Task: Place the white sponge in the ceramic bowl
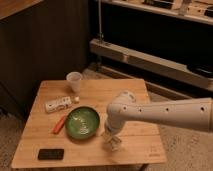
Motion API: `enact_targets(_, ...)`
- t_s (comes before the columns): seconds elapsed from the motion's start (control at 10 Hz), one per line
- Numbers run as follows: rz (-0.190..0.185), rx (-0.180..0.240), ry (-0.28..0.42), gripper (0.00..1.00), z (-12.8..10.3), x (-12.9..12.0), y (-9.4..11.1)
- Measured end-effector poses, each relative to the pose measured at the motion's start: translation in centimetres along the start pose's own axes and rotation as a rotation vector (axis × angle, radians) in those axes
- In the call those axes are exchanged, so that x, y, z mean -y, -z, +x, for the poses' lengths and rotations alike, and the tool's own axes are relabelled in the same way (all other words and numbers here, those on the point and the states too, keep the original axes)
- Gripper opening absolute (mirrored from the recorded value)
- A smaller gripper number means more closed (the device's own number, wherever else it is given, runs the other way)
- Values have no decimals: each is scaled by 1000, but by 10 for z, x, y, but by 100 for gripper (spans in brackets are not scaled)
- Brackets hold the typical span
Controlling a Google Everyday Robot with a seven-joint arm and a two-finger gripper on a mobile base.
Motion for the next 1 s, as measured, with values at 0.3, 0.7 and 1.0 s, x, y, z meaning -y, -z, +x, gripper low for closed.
enact_targets(0.3,1,11,35,22,-21,-7,7)
enact_targets(0.7,7,19,66,6,-46,-18,24)
enact_targets(1.0,10,27,106,5,-76,-27,29)
